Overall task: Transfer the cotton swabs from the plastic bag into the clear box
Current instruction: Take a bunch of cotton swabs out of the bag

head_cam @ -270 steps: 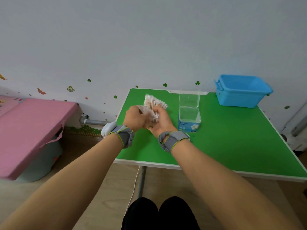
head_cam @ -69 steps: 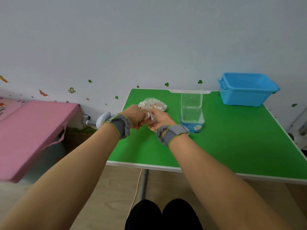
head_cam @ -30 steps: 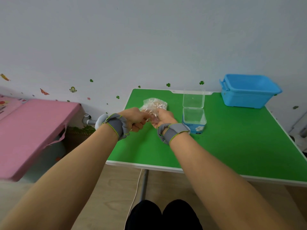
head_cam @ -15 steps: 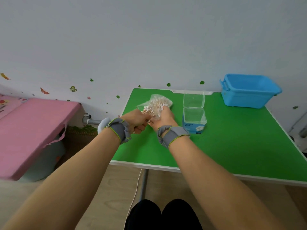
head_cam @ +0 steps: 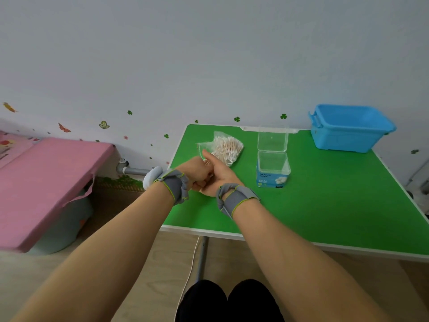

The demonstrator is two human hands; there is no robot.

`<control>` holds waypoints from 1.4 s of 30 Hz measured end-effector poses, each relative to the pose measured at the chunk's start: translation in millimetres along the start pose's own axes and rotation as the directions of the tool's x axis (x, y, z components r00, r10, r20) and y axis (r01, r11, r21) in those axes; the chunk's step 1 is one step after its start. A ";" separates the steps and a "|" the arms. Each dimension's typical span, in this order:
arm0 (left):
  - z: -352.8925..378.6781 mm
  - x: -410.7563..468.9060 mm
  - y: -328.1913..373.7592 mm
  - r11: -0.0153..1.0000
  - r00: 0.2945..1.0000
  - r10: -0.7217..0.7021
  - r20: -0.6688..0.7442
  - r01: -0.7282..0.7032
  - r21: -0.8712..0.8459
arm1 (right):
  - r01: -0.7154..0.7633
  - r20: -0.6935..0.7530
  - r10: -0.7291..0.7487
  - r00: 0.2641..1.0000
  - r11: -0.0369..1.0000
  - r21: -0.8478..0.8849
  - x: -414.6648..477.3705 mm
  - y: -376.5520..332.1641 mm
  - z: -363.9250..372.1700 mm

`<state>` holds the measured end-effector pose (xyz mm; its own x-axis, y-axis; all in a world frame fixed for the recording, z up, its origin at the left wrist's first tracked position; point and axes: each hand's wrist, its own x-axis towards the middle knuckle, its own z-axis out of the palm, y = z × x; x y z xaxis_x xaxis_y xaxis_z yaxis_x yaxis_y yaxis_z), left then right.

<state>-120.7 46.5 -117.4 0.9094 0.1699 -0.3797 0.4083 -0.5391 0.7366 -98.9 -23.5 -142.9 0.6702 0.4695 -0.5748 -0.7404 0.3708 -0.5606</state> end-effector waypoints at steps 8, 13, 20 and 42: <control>0.0 -8.9 3.6 1.000 0.999 0.031 0.017 -0.031 -0.003 | 0.020 -0.080 -0.025 0.996 0.998 -0.053 5.6 -0.6 -2.5; -2.5 -18.2 7.8 0.966 0.999 -0.016 0.047 0.028 -0.258 | 0.024 -0.062 -0.025 0.998 0.999 -0.029 8.9 -3.1 -3.9; -20.0 -20.1 10.3 0.861 0.995 -0.092 0.037 0.098 -0.499 | -0.001 -0.023 0.004 1.000 0.990 0.138 7.0 -8.1 -3.5; -12.0 16.3 24.1 0.951 0.925 0.159 -0.345 -0.237 -0.197 | -0.009 0.067 -0.016 0.998 0.936 0.351 1.7 -16.1 -19.0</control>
<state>-95.1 46.1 -99.1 0.9337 0.3557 -0.0410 0.1883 -0.3902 0.9013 -84.9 -43.9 -146.1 0.6771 0.5159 -0.5248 -0.7165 0.6247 -0.3103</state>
